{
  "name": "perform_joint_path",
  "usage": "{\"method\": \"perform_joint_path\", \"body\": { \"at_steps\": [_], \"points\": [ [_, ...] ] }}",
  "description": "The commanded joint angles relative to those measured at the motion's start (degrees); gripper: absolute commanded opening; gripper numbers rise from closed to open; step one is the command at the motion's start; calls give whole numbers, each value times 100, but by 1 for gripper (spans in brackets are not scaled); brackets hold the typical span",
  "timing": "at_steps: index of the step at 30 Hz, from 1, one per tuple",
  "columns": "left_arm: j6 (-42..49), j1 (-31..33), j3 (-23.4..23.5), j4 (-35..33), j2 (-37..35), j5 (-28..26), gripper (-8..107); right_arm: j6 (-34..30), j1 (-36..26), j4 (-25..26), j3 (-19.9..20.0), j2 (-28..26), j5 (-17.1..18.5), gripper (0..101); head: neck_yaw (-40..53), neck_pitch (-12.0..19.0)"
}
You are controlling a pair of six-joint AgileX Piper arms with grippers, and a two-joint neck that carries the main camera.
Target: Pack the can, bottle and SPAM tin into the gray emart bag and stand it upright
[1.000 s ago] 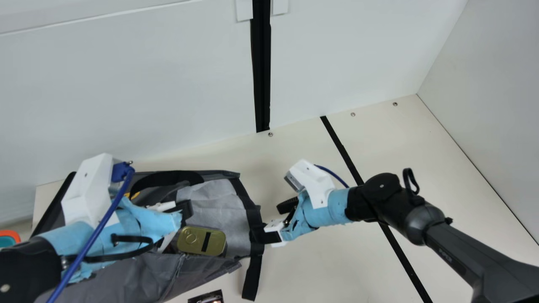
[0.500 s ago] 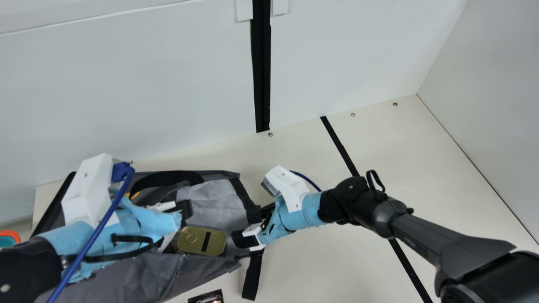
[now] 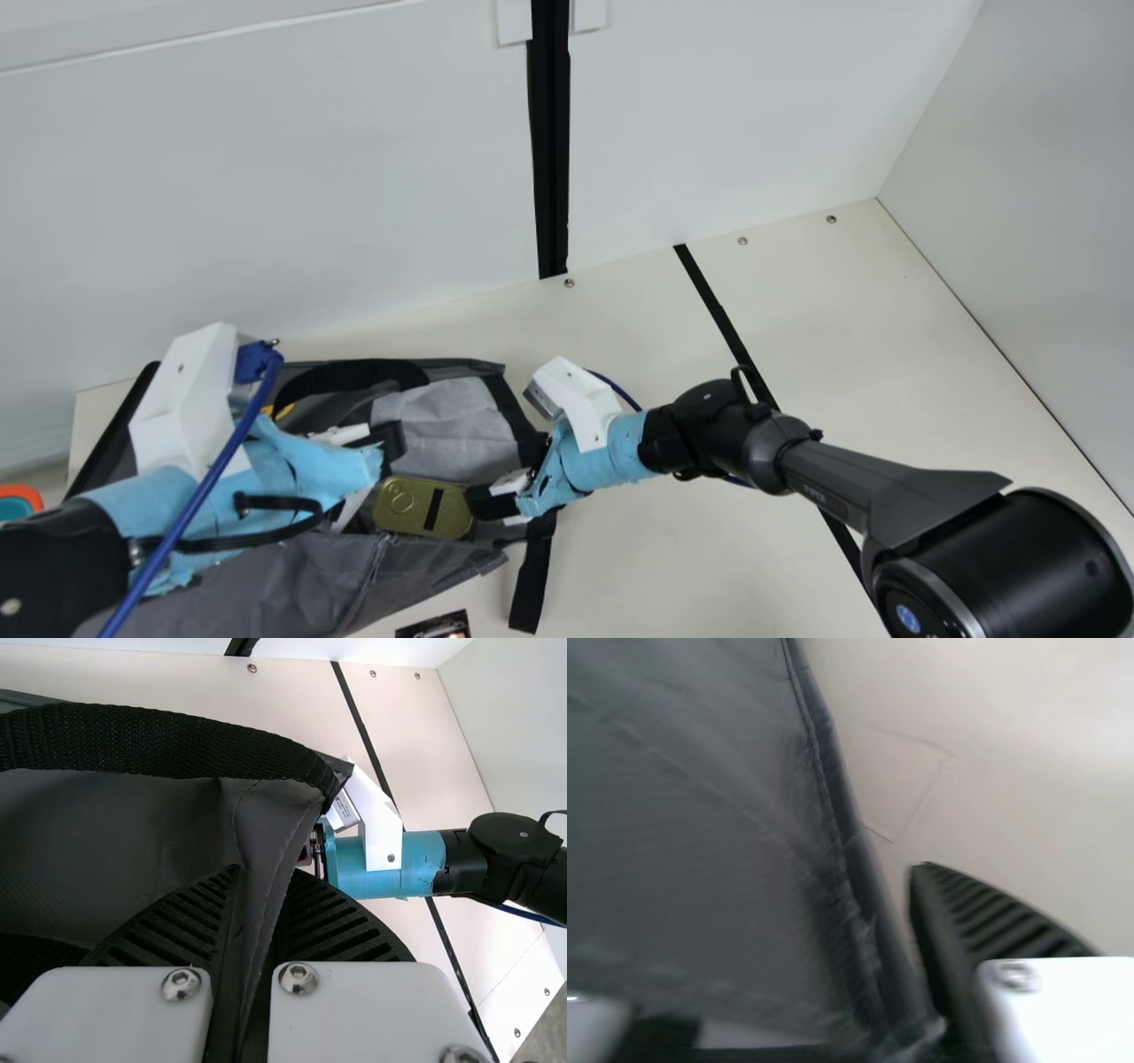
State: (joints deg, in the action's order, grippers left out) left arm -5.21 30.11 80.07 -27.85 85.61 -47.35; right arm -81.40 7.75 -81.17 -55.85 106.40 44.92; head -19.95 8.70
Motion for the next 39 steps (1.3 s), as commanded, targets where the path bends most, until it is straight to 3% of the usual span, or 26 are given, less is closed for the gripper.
{"method": "perform_joint_path", "body": {
  "at_steps": [1,6,7,18,30,34,39],
  "points": [
    [0,0,0,0,0,0,-8,-49,-3,-167,29,13,59,35,-5,130],
    [0,0,0,0,0,0,-8,-144,-60,-482,132,10,216,1,-5,130],
    [0,0,0,0,0,0,-8,-154,-79,-549,157,1,257,0,-5,130],
    [0,0,0,0,0,0,-8,-146,-466,-1242,590,-323,1028,0,-5,130],
    [-5,62,-137,-34,-143,59,-8,-23,-1107,-1524,1282,-978,2444,0,-5,130],
    [-61,148,-85,-60,-130,129,-8,150,-831,-1864,1430,-1283,2498,0,-5,130],
    [-220,297,7,-25,-130,208,-8,908,-676,-1882,1356,-1940,2498,0,-5,130]
  ]
}}
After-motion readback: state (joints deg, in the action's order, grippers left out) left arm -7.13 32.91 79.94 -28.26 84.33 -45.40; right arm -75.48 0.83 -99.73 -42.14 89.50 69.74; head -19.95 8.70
